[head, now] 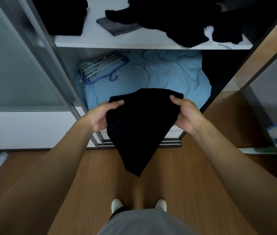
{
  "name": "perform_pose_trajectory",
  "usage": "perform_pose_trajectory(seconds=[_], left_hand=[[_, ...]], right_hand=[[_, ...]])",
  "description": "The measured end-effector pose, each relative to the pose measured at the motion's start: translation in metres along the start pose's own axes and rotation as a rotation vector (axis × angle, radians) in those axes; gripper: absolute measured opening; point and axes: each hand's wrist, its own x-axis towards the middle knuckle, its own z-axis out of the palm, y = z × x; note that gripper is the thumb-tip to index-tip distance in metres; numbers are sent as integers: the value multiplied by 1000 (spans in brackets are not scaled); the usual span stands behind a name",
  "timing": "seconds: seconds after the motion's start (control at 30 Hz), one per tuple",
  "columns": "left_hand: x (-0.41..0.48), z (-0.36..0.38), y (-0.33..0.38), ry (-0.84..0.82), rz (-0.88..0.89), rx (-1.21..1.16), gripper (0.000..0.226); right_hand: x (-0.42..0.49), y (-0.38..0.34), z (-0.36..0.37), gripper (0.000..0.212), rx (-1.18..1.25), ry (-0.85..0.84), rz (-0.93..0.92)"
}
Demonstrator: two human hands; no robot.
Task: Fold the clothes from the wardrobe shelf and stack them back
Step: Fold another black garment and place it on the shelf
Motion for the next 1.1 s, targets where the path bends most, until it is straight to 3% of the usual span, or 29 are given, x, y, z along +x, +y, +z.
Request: perform_pose_trajectory(seconds=[0.1, 0.17, 0.27, 0.43, 0.5, 0.53, 0.6, 0.67, 0.77, 0.87, 0.97, 1.1], left_hand=[[7, 12, 0, 174, 28, 47, 16], [12, 20, 1, 218, 71, 43, 15], [14, 21, 2, 281, 113, 32, 14], [14, 10, 2, 404, 159, 87, 13], [14, 9, 2, 369, 146, 15, 13], [13, 8, 3, 315, 143, -55, 17], [11, 1, 1, 197, 146, -143, 54], [9, -4, -3, 132, 149, -48, 78], [10, 0, -7, 141, 148, 198, 55], [15, 4, -7, 220, 202, 234, 38], [18, 8, -7, 206, 245, 190, 36], [23, 8, -2, 249, 269, 191, 34]], right_hand=[[-5, -1, -5, 31, -13, -46, 15], [-7, 3, -7, 27, -171, -61, -41], [-5, 6, -9, 16, -319, 16, -109], [-1, 3, -12, 14, -333, 159, -118], [2, 5, -11, 12, -308, 218, -93], [2, 5, -11, 12, -277, 238, -71], [2, 3, -14, 11, -198, 247, -31], [1, 0, -18, 13, -135, 219, -5], [-2, 1, -24, 31, -90, 185, -11], [-4, -1, -37, 48, -71, 138, -77], [-9, -1, -41, 39, -229, 55, -121], [-10, 5, -34, 33, -495, 99, -147]])
